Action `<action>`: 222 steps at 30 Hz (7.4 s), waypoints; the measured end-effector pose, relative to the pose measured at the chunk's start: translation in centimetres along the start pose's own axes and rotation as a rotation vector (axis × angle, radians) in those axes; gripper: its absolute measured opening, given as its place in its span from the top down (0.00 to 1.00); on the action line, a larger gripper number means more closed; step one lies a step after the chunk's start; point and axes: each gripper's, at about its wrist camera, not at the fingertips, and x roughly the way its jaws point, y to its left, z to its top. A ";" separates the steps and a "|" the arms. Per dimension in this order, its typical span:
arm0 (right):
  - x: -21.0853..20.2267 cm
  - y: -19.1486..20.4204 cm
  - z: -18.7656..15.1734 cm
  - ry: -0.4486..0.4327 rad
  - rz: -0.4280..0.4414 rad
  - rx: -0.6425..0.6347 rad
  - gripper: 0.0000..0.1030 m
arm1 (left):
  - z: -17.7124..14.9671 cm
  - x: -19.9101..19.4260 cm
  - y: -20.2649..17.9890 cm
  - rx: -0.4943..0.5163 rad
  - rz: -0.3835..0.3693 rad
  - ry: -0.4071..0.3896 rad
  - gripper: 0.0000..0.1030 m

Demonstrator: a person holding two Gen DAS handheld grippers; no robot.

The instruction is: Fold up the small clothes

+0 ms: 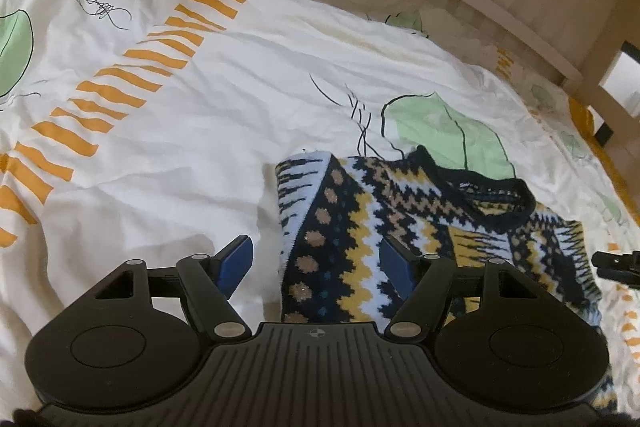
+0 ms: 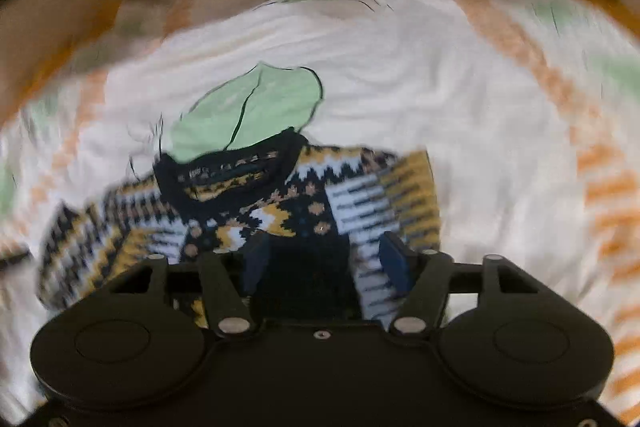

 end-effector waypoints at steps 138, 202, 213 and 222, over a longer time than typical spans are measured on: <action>0.9 -3.4 -0.8 -0.153 0.145 0.004 0.80 | -1.3 5.0 0.6 0.014 0.199 0.063 0.14; -14.1 -0.7 -11.3 0.014 0.132 -0.033 0.01 | -11.3 -12.0 -5.0 0.140 -0.096 0.092 0.01; -18.3 -1.0 -17.0 0.120 0.116 0.073 0.01 | -18.3 -14.8 -7.8 0.208 -0.137 0.223 0.01; -18.7 0.2 -18.8 0.199 0.097 0.017 0.01 | -19.7 -14.4 -8.3 0.221 -0.121 0.249 0.01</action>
